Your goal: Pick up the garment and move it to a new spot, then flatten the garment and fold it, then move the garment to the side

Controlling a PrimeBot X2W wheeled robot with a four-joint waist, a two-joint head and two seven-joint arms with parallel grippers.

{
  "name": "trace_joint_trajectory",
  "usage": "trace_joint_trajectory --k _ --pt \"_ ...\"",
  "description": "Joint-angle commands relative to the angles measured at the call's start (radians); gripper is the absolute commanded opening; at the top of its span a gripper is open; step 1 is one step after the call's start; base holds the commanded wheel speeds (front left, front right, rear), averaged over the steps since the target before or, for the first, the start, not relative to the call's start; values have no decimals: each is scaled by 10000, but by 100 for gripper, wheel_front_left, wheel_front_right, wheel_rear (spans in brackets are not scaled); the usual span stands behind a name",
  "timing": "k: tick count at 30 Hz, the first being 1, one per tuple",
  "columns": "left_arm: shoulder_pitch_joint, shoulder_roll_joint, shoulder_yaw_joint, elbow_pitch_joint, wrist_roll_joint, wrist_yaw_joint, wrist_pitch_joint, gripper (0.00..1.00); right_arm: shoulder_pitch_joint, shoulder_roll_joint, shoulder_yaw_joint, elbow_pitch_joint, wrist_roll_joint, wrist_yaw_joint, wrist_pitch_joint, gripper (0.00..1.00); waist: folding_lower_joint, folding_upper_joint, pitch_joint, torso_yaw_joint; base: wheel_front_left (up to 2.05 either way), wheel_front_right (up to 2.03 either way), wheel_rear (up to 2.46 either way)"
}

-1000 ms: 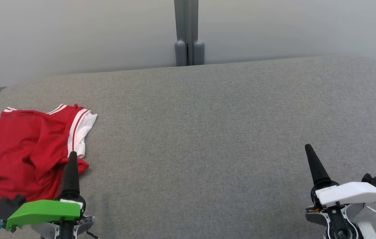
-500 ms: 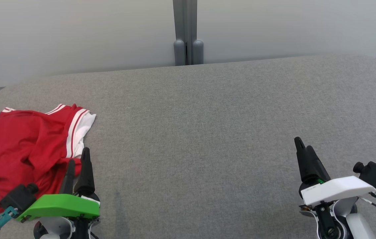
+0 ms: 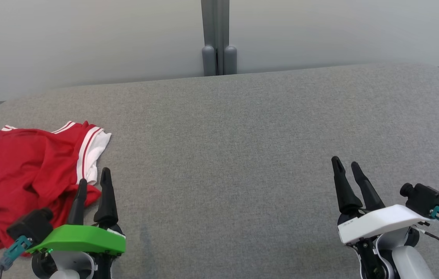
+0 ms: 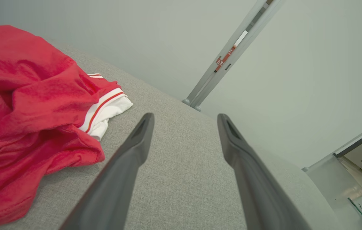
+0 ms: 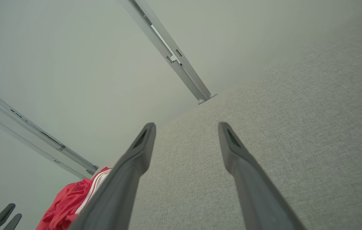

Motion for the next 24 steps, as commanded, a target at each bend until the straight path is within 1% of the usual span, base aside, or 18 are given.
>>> trace_joint_trajectory --k 1,11,18,24 --pt "-70 124 -47 -159 398 80 -113 100 -220 -54 53 -222 -360 24 -138 100 0 0 1 -5 0 0 0" --pt "2 83 -119 -280 1470 103 -404 100 -98 -64 146 -412 -1467 26 -423 100 0 0 -8 24 0 0 0" --pt "104 8 -46 -389 2214 89 -595 100 -47 -69 213 -526 -2129 27 -616 100 0 0 -37 16 0 0 0" --pt "141 -119 132 -508 2669 165 -735 100 -36 -76 302 -609 -2700 28 -759 100 0 0 -46 -3 0 0 0"
